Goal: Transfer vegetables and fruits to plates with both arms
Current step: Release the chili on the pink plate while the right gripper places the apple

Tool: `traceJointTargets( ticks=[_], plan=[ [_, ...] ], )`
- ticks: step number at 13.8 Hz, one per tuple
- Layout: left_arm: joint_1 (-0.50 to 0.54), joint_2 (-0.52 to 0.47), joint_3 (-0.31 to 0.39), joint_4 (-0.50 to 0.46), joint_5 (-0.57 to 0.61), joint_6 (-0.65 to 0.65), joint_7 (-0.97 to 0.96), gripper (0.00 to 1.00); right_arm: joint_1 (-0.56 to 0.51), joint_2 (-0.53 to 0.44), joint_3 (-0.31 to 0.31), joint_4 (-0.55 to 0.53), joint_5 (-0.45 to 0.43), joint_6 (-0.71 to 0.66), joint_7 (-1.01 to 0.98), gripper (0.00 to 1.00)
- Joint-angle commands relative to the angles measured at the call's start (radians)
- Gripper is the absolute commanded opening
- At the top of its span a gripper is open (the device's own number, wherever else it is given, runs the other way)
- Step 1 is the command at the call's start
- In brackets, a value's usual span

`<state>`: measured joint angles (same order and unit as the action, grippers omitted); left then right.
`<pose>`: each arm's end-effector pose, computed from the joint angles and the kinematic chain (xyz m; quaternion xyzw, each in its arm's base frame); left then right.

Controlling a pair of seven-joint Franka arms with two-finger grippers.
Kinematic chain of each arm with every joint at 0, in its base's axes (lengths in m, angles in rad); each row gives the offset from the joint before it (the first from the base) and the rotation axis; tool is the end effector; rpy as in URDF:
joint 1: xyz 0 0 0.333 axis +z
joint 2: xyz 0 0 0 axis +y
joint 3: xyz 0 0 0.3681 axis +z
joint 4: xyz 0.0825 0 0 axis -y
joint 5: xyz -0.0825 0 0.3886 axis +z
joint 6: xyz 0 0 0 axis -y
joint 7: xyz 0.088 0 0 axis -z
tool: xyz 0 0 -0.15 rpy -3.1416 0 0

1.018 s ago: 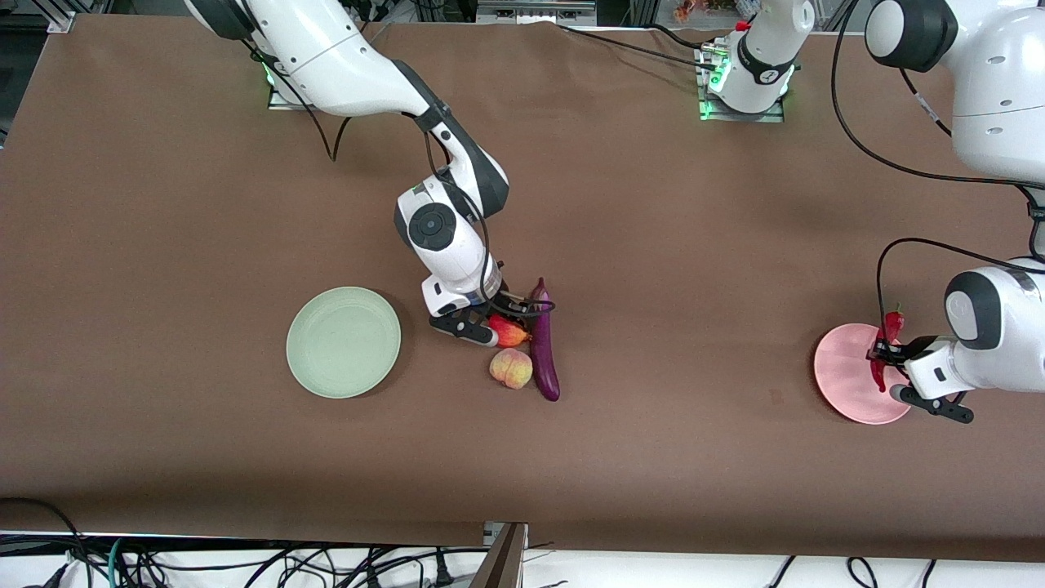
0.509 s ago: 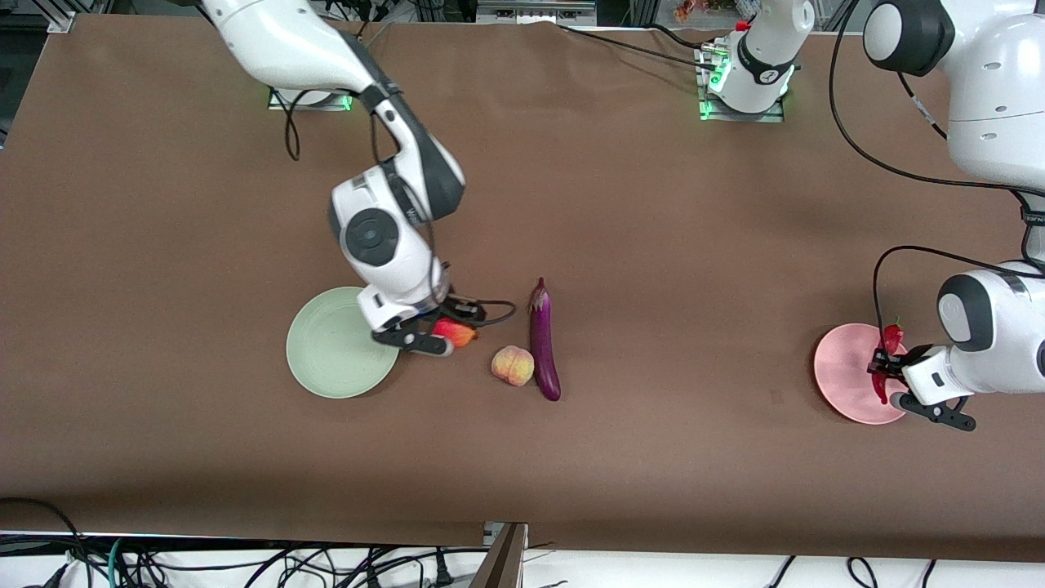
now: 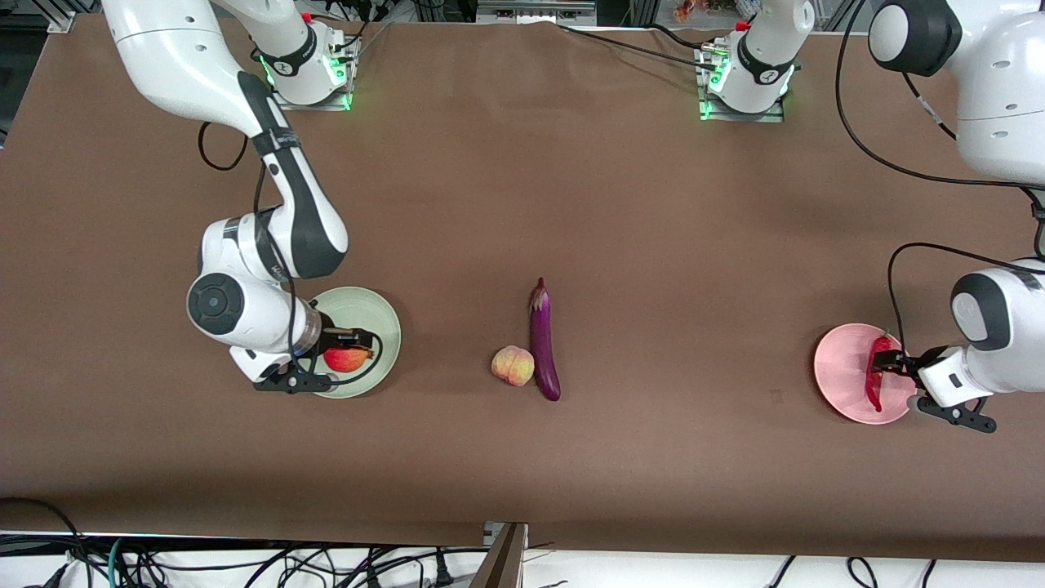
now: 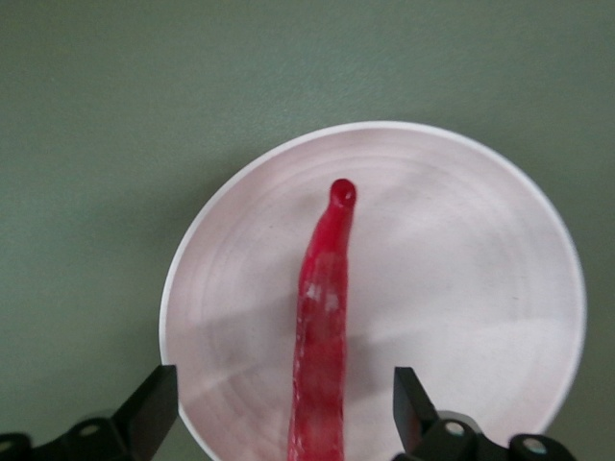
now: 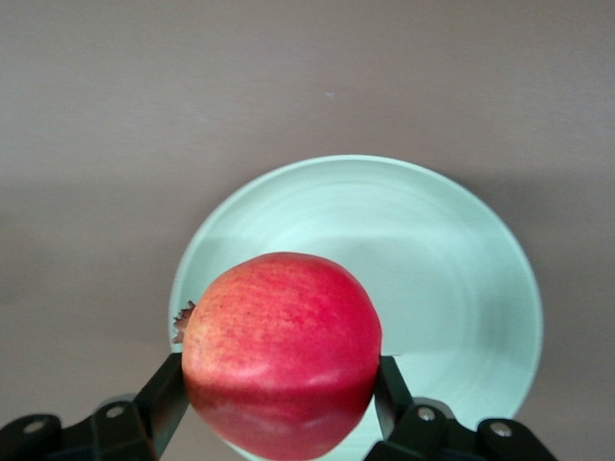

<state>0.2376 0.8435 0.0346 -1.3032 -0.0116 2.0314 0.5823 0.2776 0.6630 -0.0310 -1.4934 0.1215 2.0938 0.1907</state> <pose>0.7443 0.2005 0.2148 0.9860 -0.1563 -0.0556 0.0163 0.7139 0.1943 0.2716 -0.9986 0.0011 0.0393 0.0343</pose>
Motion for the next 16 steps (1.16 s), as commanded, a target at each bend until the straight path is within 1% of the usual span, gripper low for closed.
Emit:
traceJointTargets(
  ticks=[1,4,5,7,10,13,14,15,16],
  plan=[
    [-0.023,-0.082,-0.022,0.037,0.013,-0.192,-0.001,1.0,-0.043,0.004,0.003,-0.022,-0.017,-0.008,-0.057,0.39],
    [-0.076,-0.156,-0.022,0.048,0.013,-0.237,-0.05,1.0,-0.058,0.02,0.0,-0.034,-0.019,-0.008,-0.07,0.39],
    [-0.101,-0.171,-0.022,0.05,0.012,-0.275,-0.071,1.0,-0.061,0.023,-0.007,-0.034,-0.019,-0.008,-0.071,0.39],
    [-0.159,-0.202,-0.025,0.048,0.012,-0.31,-0.177,1.0,-0.064,0.032,-0.015,-0.036,-0.022,-0.008,-0.079,0.39],
    [-0.196,-0.216,-0.09,0.05,0.001,-0.356,-0.313,1.0,-0.067,0.035,-0.017,-0.044,-0.022,-0.008,-0.077,0.4],
    [-0.207,-0.218,-0.2,0.048,-0.033,-0.37,-0.529,1.0,-0.072,0.049,-0.017,-0.047,-0.022,-0.006,-0.077,0.41],
    [-0.233,-0.216,-0.226,0.048,-0.033,-0.37,-0.623,1.0,-0.072,0.049,-0.017,-0.047,-0.022,-0.006,-0.077,0.64],
    [-0.274,-0.202,-0.234,0.045,-0.034,-0.356,-0.733,1.0,-0.078,0.047,-0.018,-0.044,-0.022,-0.006,-0.079,1.0],
    [-0.321,-0.181,-0.234,0.045,-0.034,-0.335,-0.815,1.0,-0.084,0.046,-0.017,-0.038,-0.022,-0.006,-0.08,1.0]
  ],
)
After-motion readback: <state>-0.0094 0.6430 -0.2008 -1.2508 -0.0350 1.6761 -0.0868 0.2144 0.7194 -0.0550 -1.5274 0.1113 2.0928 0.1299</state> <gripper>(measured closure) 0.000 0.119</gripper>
